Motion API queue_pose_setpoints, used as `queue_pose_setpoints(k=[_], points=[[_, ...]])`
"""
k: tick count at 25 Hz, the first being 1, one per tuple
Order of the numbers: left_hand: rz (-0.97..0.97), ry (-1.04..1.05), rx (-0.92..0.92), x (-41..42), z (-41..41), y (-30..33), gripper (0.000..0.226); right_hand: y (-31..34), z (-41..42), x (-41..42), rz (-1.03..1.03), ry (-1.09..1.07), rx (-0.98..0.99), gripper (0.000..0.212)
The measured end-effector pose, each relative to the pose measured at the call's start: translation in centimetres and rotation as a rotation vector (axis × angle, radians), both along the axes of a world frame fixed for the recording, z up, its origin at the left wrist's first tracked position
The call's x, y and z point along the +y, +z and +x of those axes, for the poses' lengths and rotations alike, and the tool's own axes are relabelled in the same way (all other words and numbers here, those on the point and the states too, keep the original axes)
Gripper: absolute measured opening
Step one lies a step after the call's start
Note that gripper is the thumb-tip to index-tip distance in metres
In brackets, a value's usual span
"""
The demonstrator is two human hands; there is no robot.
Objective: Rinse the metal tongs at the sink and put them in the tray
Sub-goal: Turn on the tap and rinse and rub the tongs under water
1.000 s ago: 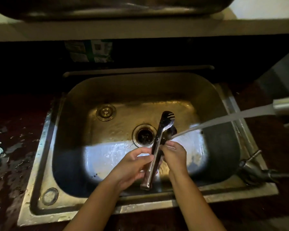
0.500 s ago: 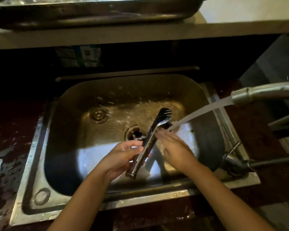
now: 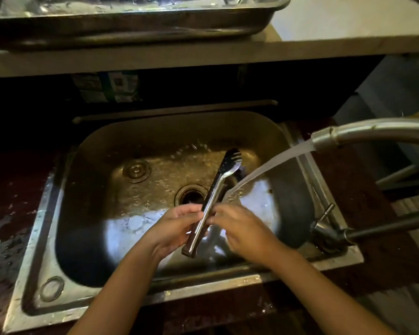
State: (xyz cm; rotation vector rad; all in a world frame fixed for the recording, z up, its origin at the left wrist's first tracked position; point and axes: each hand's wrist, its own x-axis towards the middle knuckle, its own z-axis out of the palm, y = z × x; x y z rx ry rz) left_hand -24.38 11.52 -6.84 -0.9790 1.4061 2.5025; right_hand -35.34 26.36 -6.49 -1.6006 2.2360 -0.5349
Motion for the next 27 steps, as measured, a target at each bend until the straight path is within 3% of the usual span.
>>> queue_pose_setpoints(k=[3, 8, 10, 13, 16, 20, 23, 25, 27], points=[[0.026, -0.033, 0.052, -0.1, -1.2, 0.5, 0.024, 1.0, -3.2, -0.6, 0.065, -0.217, 0.104, 0.052], [-0.008, -0.042, 0.054, -0.5, -3.3, 0.8, 0.019, 1.2, 1.1, 1.4, -0.033, 0.199, -0.003, 0.053], [-0.003, -0.057, 0.056, -0.6, -3.6, 0.7, 0.021, 1.2, -1.4, 0.6, -0.041, 0.074, 0.044, 0.050], [0.031, -0.097, 0.039, -0.5, -3.4, 0.8, 0.022, 0.5, -4.8, 0.0, 0.064, -0.291, 0.111, 0.047], [0.002, -0.131, 0.005, -0.3, -2.6, 0.5, 0.019, -0.3, -5.4, -0.2, 0.038, -0.504, -0.210, 0.043], [-0.156, -0.167, -0.092, -0.1, -0.9, 0.4, 0.017, 0.0, -4.8, -1.5, -0.399, -1.051, -0.837, 0.032], [-0.148, -0.165, -0.104, 0.1, -0.3, 0.4, 0.016, 0.7, -4.9, -2.4, -0.472, -1.069, -1.225, 0.020], [-0.127, -0.160, -0.096, 0.3, -0.1, 0.3, 0.021, 1.2, -4.9, -2.4, -0.452, -1.059, -1.222, 0.011], [-0.044, -0.125, -0.083, 0.7, -0.1, 0.0, 0.029, 1.1, -5.2, -1.7, -0.403, -1.177, -0.952, 0.014]])
